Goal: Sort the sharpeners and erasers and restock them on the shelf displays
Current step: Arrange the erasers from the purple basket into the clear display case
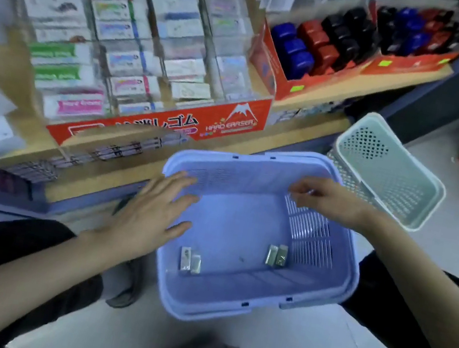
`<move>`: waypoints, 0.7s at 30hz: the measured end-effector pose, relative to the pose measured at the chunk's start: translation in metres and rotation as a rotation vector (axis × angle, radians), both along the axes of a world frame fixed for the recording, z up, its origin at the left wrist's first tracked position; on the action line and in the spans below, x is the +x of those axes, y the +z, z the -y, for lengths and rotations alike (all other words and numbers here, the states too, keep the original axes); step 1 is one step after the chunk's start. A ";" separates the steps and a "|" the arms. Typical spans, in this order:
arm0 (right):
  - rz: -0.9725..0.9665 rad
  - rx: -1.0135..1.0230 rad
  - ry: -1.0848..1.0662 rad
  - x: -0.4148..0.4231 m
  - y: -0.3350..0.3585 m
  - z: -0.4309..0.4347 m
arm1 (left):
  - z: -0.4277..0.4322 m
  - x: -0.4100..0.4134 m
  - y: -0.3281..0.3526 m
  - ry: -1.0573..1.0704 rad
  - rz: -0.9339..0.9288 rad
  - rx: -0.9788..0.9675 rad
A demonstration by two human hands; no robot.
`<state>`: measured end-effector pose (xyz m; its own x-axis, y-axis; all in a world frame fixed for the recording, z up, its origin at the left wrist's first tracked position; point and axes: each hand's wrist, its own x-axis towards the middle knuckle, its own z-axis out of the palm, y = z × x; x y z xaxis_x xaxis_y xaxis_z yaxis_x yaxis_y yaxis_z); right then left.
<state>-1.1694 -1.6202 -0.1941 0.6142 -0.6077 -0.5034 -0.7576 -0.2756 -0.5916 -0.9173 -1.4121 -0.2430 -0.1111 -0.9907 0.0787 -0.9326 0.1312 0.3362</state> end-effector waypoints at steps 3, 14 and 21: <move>-0.252 0.121 0.033 -0.039 -0.083 -0.002 | 0.010 -0.014 -0.042 0.102 0.094 0.130; -0.606 0.229 -0.552 -0.048 -0.251 -0.060 | 0.011 -0.030 -0.067 0.546 -0.112 0.142; -0.716 0.026 -0.535 -0.023 -0.271 -0.074 | 0.013 -0.032 -0.064 0.581 -0.013 0.167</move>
